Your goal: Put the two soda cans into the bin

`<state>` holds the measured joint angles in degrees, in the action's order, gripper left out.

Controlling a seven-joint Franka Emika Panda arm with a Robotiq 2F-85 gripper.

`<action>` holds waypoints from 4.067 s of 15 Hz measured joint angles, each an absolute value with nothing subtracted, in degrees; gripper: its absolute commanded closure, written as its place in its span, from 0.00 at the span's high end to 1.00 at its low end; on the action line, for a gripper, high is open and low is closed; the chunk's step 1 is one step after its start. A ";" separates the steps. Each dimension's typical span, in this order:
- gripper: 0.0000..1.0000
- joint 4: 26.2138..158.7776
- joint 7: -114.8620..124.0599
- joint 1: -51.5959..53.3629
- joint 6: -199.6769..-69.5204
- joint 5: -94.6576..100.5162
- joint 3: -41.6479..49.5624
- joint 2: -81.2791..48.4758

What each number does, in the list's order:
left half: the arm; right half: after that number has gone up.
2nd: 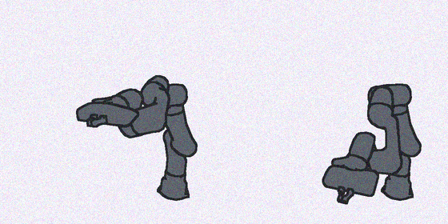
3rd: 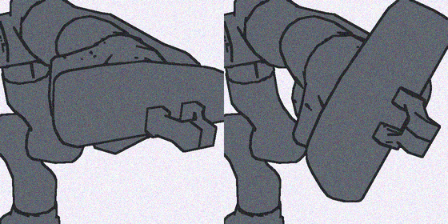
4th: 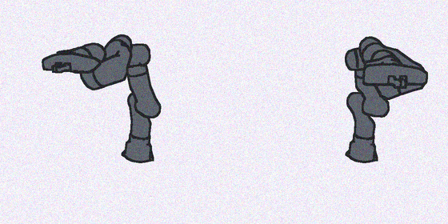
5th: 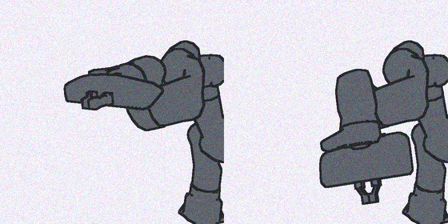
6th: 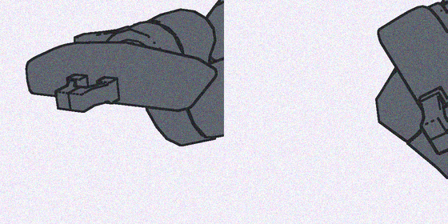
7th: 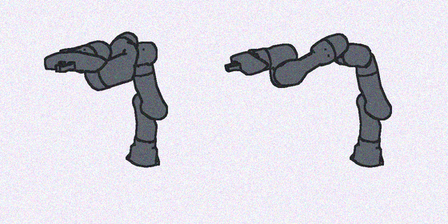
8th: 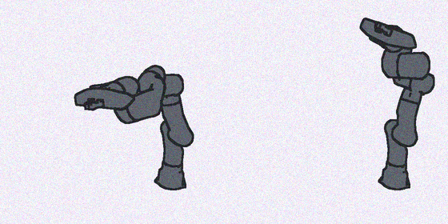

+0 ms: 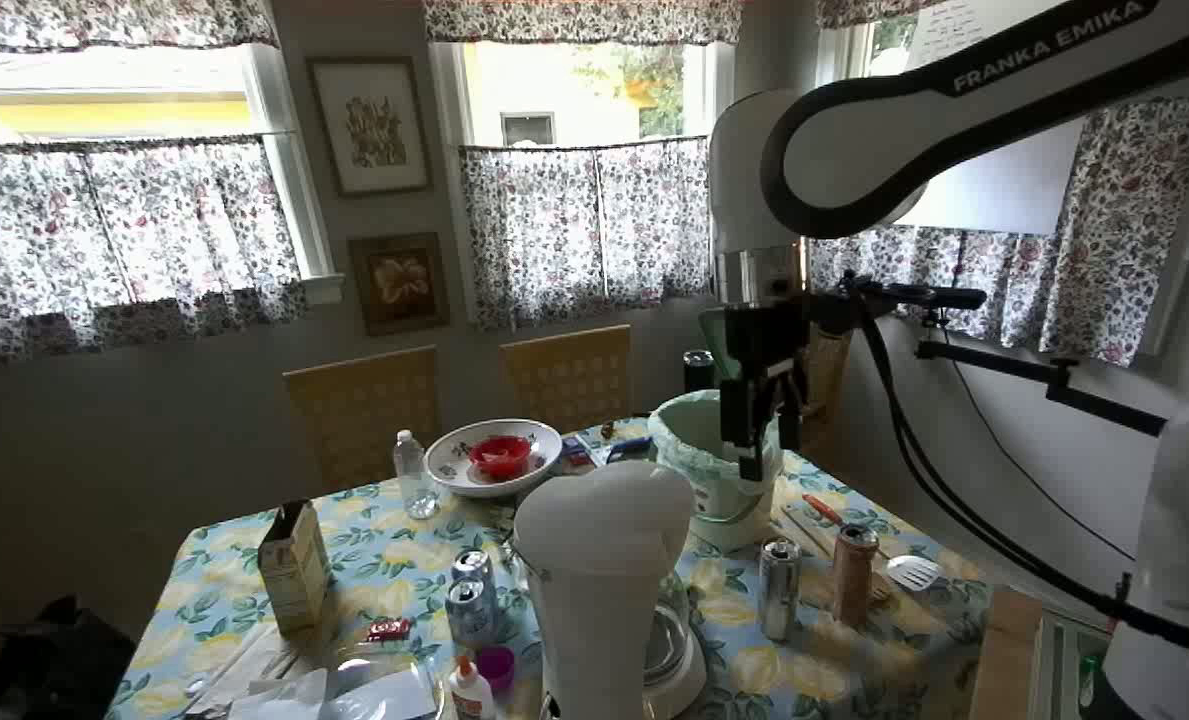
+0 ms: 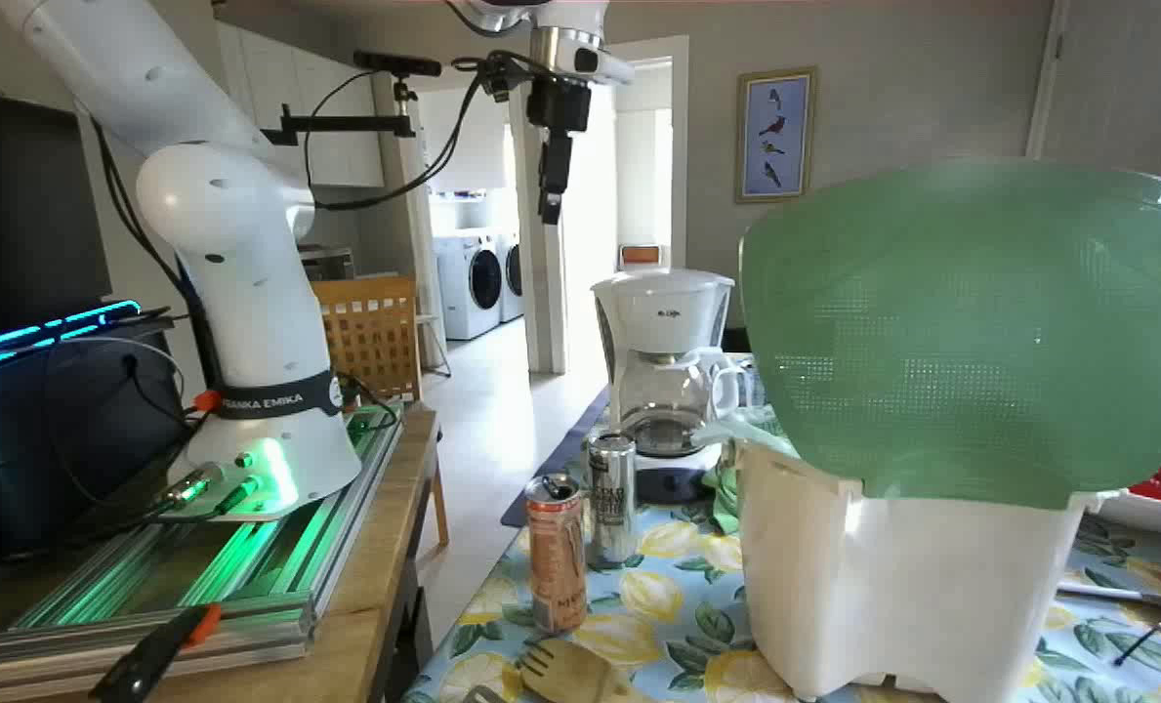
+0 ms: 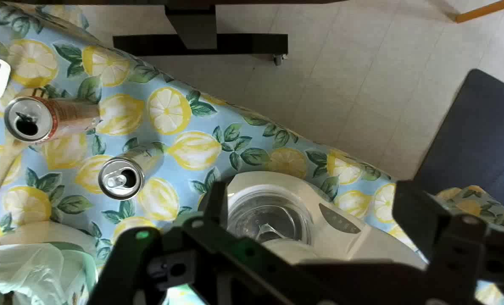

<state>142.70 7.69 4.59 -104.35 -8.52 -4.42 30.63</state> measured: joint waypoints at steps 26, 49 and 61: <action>1.00 153.78 10.84 -6.81 -118.40 -1.38 0.96 27.25; 1.00 154.11 13.50 -10.01 -141.77 8.28 2.96 5.34; 0.72 152.96 13.56 -8.86 -149.23 8.31 3.28 -1.58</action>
<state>152.96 13.56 -8.86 -149.23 8.31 3.28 -1.58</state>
